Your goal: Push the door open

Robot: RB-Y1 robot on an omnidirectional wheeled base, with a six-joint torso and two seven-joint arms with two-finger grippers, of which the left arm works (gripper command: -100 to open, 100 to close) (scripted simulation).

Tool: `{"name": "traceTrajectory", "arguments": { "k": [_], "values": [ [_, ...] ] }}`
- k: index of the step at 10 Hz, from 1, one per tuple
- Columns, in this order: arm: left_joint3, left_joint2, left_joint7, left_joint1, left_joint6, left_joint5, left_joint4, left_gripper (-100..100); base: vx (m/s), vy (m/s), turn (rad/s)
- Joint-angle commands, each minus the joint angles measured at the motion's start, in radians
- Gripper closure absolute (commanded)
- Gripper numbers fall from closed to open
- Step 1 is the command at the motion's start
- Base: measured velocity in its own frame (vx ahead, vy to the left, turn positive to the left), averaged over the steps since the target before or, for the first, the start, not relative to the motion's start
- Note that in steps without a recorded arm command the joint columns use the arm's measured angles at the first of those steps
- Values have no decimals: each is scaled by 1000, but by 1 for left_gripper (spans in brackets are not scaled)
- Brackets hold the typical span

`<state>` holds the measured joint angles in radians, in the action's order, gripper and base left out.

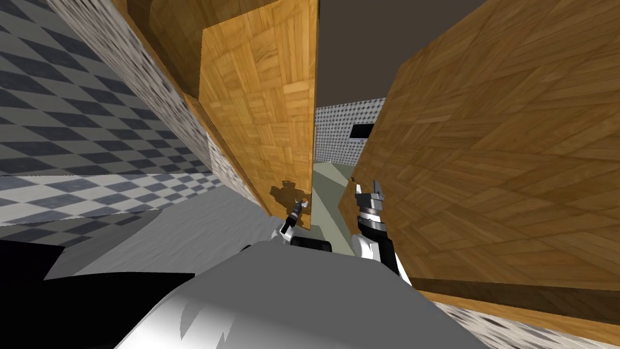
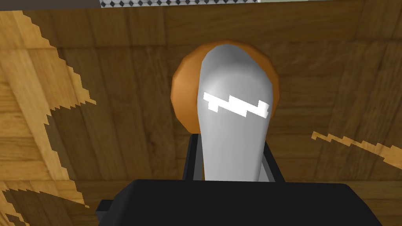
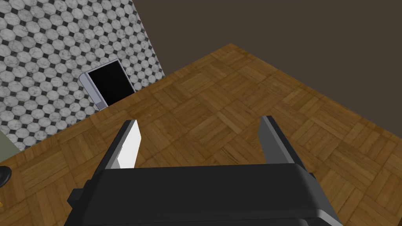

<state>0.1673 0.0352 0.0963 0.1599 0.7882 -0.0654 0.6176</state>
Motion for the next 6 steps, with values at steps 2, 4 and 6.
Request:
{"name": "traceTrajectory", "arguments": {
  "k": [2, 4, 6],
  "values": [
    [-28, 20, -7, -1, -4, 6, 23, 100, 197, -82, 74],
    [-50, 26, -16, -3, -5, 10, 26, 100, 198, -120, 96],
    [-50, 26, -16, -3, -5, 10, 26, 100, 97, -32, 23]
  ]
}}
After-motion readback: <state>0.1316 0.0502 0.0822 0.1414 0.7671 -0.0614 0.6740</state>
